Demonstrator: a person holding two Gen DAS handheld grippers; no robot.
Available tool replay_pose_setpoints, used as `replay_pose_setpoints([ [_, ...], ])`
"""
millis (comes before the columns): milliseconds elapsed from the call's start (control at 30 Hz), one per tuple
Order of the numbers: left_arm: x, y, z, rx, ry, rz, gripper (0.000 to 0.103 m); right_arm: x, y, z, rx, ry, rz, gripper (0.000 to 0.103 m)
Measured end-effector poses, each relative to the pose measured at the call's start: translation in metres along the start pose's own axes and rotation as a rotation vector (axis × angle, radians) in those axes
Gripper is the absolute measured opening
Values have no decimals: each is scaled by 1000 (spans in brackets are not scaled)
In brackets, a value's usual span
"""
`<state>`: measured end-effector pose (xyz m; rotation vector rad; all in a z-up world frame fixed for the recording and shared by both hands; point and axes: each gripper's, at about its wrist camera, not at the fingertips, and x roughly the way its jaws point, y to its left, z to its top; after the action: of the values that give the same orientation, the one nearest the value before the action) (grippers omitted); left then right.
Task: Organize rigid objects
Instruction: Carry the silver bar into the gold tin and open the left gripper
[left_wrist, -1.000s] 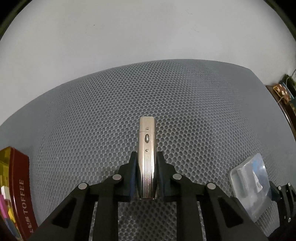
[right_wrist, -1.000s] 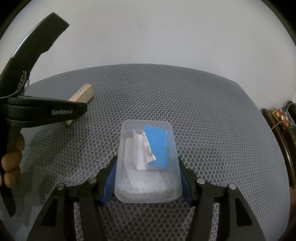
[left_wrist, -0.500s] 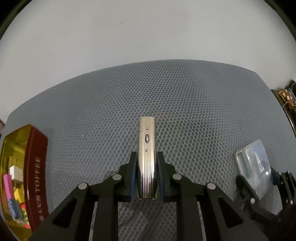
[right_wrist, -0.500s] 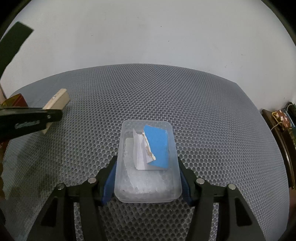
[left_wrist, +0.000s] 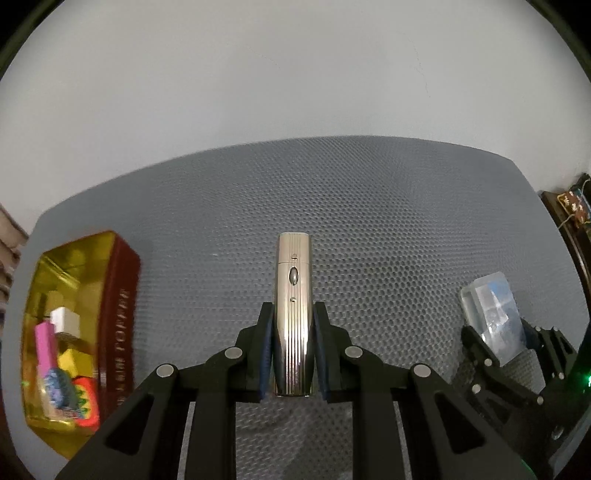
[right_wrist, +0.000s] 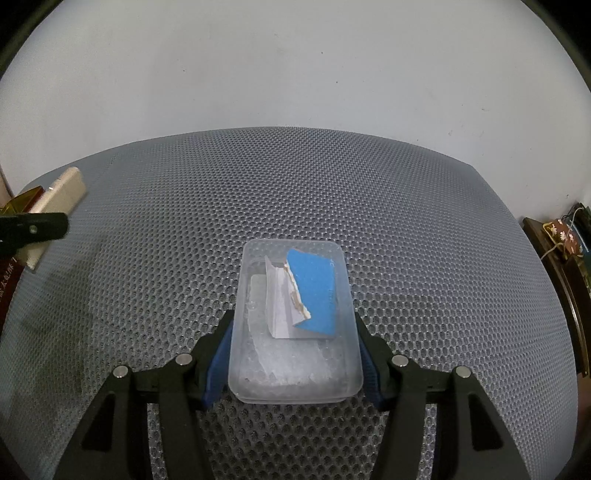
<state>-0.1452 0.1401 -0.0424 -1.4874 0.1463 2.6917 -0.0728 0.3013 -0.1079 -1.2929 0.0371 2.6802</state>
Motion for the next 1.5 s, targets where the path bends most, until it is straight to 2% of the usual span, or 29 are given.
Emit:
replay_pose_setpoints([
  [100, -2, 5, -2, -8, -1, 9, 17, -2, 3, -1, 0, 0, 0, 59],
  [333, -38, 42, -22, -68, -14, 27, 17, -6, 6, -3, 1, 0, 1, 60],
  [400, -42, 56, -18, -87, -17, 29, 17, -6, 6, -3, 1, 0, 1, 60],
  [433, -55, 55, -35, -89, -21, 34, 17, -6, 6, -3, 2, 0, 1, 60],
  [533, -68, 59, -31, -105, -43, 60, 17, -6, 7, -3, 0, 0, 0, 60],
  [633, -75, 89, -20, -135, -52, 78, 17, -6, 7, -3, 1, 0, 0, 60],
  [800, -84, 124, -24, -174, -56, 140, 17, -5, 7, -3, 2, 0, 2, 60],
  [1167, -64, 195, -33, -260, -3, 248, 17, -6, 9, -4, 3, 0, 3, 60],
  [1367, -39, 222, -39, -303, 35, 268, 17, -6, 9, -4, 4, 0, 2, 60],
  [1500, -32, 226, -41, -325, 60, 272, 17, -7, 11, -4, 4, 0, 3, 60],
])
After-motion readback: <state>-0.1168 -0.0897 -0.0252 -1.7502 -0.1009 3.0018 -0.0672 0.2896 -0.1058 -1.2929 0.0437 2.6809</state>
